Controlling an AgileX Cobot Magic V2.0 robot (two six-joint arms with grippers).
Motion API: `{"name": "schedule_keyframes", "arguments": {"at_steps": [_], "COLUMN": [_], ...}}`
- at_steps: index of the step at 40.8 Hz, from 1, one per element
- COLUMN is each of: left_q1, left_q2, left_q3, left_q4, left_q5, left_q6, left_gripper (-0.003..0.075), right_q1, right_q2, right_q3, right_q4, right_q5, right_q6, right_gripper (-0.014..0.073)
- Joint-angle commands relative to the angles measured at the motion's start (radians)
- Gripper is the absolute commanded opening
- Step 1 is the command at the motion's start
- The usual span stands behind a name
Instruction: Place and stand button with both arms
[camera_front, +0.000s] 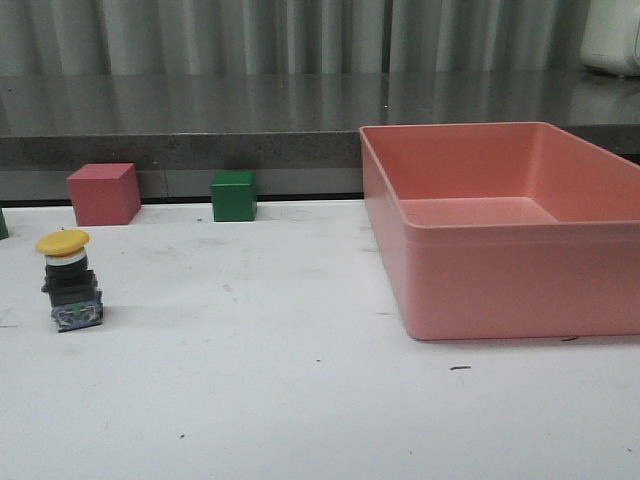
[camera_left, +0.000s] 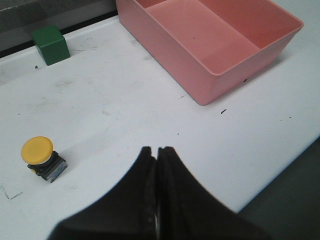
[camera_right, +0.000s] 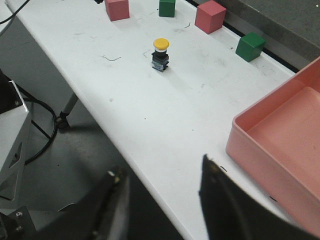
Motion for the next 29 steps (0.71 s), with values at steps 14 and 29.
{"name": "schedule_keyframes", "arguments": {"at_steps": [14, 29], "left_q1": [-0.006, -0.006], "left_q2": [-0.007, -0.007], "left_q3": [-0.025, -0.025], "left_q4": [-0.012, -0.012], "left_q5": [-0.069, -0.069], "left_q6": [0.0, 0.0], "left_gripper": [-0.002, -0.002], "right_q1": [-0.001, -0.001], "right_q2": [0.007, 0.007], "right_q3": [-0.02, -0.02], "right_q4": [0.011, 0.011], "right_q5": [-0.06, -0.06], "right_q6": [-0.006, -0.006], "right_gripper": [-0.0067, -0.0067]}}
